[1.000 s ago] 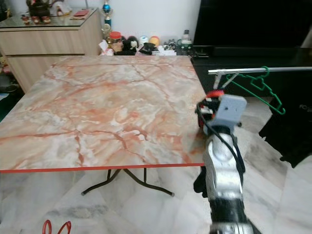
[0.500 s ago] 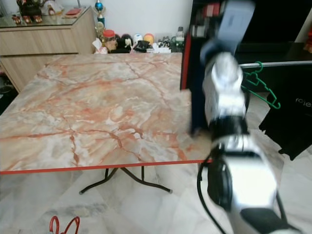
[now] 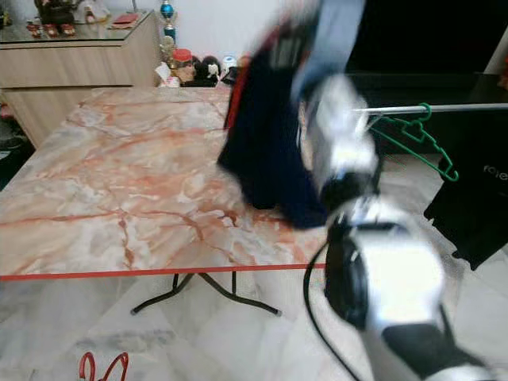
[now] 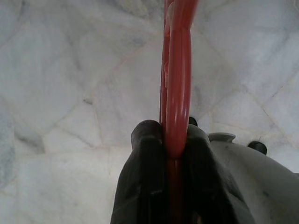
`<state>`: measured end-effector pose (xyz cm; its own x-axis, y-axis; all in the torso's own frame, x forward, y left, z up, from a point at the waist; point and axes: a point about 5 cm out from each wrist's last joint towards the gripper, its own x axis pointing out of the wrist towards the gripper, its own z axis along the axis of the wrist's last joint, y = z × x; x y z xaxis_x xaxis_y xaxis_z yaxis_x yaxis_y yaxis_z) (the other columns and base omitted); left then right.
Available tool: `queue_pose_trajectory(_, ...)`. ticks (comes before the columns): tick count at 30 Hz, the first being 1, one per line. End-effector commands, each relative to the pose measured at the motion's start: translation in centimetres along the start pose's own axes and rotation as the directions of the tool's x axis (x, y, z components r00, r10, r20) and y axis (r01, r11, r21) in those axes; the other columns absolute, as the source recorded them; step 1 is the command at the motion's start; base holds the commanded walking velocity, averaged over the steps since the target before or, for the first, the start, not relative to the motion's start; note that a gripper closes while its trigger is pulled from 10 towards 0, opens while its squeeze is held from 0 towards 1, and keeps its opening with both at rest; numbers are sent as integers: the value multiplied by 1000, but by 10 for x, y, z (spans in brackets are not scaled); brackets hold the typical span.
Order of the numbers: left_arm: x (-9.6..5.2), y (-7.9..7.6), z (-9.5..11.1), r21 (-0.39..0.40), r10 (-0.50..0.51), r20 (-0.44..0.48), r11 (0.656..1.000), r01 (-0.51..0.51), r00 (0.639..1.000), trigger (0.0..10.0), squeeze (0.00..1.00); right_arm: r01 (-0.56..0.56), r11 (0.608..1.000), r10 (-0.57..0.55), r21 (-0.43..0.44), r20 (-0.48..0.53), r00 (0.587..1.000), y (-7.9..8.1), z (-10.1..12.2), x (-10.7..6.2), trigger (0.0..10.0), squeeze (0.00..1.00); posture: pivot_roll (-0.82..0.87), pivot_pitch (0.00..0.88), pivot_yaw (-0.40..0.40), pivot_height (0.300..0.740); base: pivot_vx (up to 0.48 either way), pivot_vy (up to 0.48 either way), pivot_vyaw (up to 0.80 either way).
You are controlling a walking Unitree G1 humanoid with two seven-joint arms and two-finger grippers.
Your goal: Hang hanger
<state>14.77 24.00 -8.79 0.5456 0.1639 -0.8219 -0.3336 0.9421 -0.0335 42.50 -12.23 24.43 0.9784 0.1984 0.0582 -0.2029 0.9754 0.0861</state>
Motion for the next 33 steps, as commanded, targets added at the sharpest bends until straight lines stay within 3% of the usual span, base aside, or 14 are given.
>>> queue_pose_trajectory(1, -2, 3, -7, 11, 3, -28, 1000, -2, 1000, 10000, 0, 40, 999, -39, -21, 17, 999, -4, 7, 1, 10000, 0, 31, 36, 11, 740, 0, 0, 0)
queue_pose_trajectory(2, -2, 3, -8, 14, -5, -31, 1000, 5, 1000, 10000, 0, 89, 996, -90, -14, -5, 996, -13, -5, -3, 10000, 0, 30, 37, 14, 740, 0, 0, 0)
queue_pose_trajectory(6, -2, 0, -11, 27, -15, -40, 1000, 16, 999, 10000, 0, 195, 980, -195, 49, -1, 981, -28, -13, -9, 10000, 0, 28, 41, 17, 740, 0, 0, 0)
queue_pose_trajectory(9, -2, -1, -12, 32, -21, -42, 999, 22, 999, 10000, 0, 257, 966, -258, 19, 16, 966, -39, -16, -14, 10000, 0, 17, 41, 16, 740, 0, 0, 0)
queue_pose_trajectory(12, -2, -3, -14, 37, -29, -46, 999, 30, 999, 10000, 0, 306, 952, -306, -18, -7, 952, -51, -34, -24, 10000, 0, 19, 41, 10, 740, 0, 0, 0)
queue_pose_trajectory(13, -3, -3, -15, 38, -31, -47, 999, 33, 998, 10000, 0, 303, 953, -303, -10, -13, 953, -53, -41, -29, 10000, 67, 23, 41, 6, 740, 0, 0, 0)
queue_pose_trajectory(14, -3, -3, -15, 38, -32, -48, 999, 34, 998, 10000, 0, 300, 954, -301, -8, -14, 954, -54, -43, -30, 10000, 67, 23, 41, 6, 740, 0, 0, 0)
queue_pose_trajectory(15, -3, -3, -15, 37, -32, -48, 999, 34, 998, 10000, 0, 297, 955, -297, -23, -17, 955, -55, -47, -33, 10000, 1000, 30, 41, 3, 740, 0, 0, 0)
queue_pose_trajectory(20, -4, -3, -21, 47, -31, -67, 998, 34, 997, 10000, 0, 309, 948, -312, -73, -41, 949, -60, -73, -67, 10000, 1000, 12, 36, 0, 740, 0, 0, 0)
queue_pose_trajectory(29, -5, -1, -23, 54, -32, -67, 998, 36, 997, 10000, 0, 332, 937, -338, -112, -49, 940, -64, -76, -101, 10000, 1000, 16, 20, -8, 740, 0, 0, 0)
queue_pose_trajectory(32, -5, 1, -24, 64, -32, -75, 997, 36, 997, 10000, 0, 320, 946, -323, -49, -114, 939, -55, -80, -111, 10000, 1000, 19, 8, -7, 740, 0, 0, 0)
queue_pose_trajectory(33, -5, 1, -24, 64, -32, -75, 997, 36, 997, 10000, 0, 337, 940, -328, 51, -139, 935, -54, -79, -110, 10000, 1000, 25, 3, -5, 740, 0, 0, 0)
